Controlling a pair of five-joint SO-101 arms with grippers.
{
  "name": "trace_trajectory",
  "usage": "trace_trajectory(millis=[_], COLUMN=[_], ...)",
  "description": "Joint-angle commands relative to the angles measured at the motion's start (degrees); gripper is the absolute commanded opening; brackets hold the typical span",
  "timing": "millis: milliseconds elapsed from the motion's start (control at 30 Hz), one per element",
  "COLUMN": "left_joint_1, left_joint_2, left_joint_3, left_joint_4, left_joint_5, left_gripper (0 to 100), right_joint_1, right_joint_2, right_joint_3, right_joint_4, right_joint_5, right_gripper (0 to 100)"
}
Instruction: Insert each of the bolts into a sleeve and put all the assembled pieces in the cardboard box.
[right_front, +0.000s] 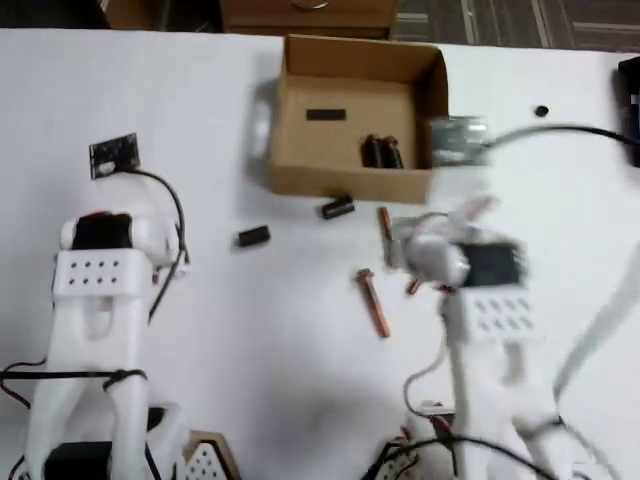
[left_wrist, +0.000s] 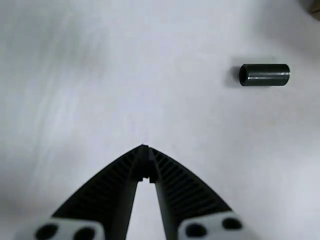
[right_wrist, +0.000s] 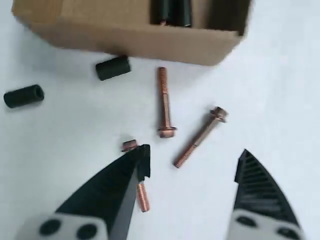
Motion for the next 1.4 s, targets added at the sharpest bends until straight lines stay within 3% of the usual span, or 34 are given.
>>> trace_trajectory(millis=[0, 167, 300, 400, 467, 533, 667, 867, 967, 1067, 1167, 1233, 1367], left_joint_1=[4.13, 10.81, 13.63, 13.71, 13.71, 13.8, 13.54, 13.89, 13.71, 13.8, 13.8, 13.8, 13.8], left_joint_2=[-1.32, -1.32, -1.32, -1.32, -1.32, -1.32, -1.32, -1.76, -1.85, -1.85, -1.85, -1.93, -1.93], left_joint_3=[-0.22, -0.13, -0.13, -0.13, 0.13, 1.71, 9.01, 17.19, 16.66, 16.4, 16.4, 16.4, 16.4], left_joint_4=[-0.35, -0.35, -0.35, -0.35, -0.35, -0.44, -5.98, -12.57, -12.4, -11.43, -11.25, -11.25, -11.6], left_joint_5=[-0.35, -0.18, -0.09, -0.09, -0.09, -0.09, 0.0, -5.27, -6.95, -7.38, -7.38, -7.38, -7.47], left_gripper=[2, 2, 2, 2, 2, 2, 2, 2, 2, 2, 2, 2, 2], right_joint_1=[7.69, 20.26, 28.35, 36.35, 38.29, 38.99, 38.81, 37.49, 32.13, 22.37, 13.67, 9.36, 3.74], right_joint_2=[-7.96, -12.35, -14.37, -15.16, -15.25, -15.78, -15.78, -15.87, -16.22, -18.51, -23.96, -28.79, -38.46], right_joint_3=[-5.27, -5.63, -5.1, -4.13, -1.41, 2.11, 4.92, 5.89, 8.53, 13.36, 17.49, 19.25, 24.88], right_joint_4=[10.07, 18.07, 26.77, 26.51, 26.51, 26.33, 24.31, 9.1, 5.49, 2.95, -1.27, -2.77, -2.95], right_joint_5=[10.73, 28.4, 49.67, 64.53, 71.3, 73.32, 69.27, 41.14, 29.98, 22.24, 14.86, 13.1, 12.66], right_gripper=[26.9, 26.9, 26.9, 25.5, 23.6, 21.4, 18.3, 15.9, 15.9, 15.8, 9.2, 0.9, 1.9])
